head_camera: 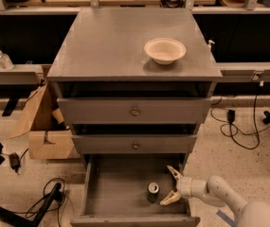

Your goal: Pick green can from bottom drawer and place on counter

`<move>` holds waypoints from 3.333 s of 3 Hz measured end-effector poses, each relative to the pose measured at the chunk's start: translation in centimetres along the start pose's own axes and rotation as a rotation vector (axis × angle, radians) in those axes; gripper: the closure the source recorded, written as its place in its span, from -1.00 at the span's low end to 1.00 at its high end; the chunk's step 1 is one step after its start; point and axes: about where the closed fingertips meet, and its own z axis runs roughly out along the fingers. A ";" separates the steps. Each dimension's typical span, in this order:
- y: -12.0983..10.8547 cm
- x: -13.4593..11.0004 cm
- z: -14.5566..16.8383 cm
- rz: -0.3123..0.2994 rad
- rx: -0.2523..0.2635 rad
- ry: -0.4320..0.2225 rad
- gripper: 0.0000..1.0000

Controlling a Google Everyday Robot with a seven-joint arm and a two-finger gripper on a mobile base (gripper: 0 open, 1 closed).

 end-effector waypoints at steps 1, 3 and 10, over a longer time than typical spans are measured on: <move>0.0 0.1 0.1 0.000 0.001 0.000 -1.00; 2.0 0.0 3.1 0.010 -0.081 -0.065 -1.00; 9.3 -18.1 0.7 -0.174 -0.319 -0.197 1.00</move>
Offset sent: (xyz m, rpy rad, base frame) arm -0.0033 0.0116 -0.0052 0.0278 0.0194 0.0489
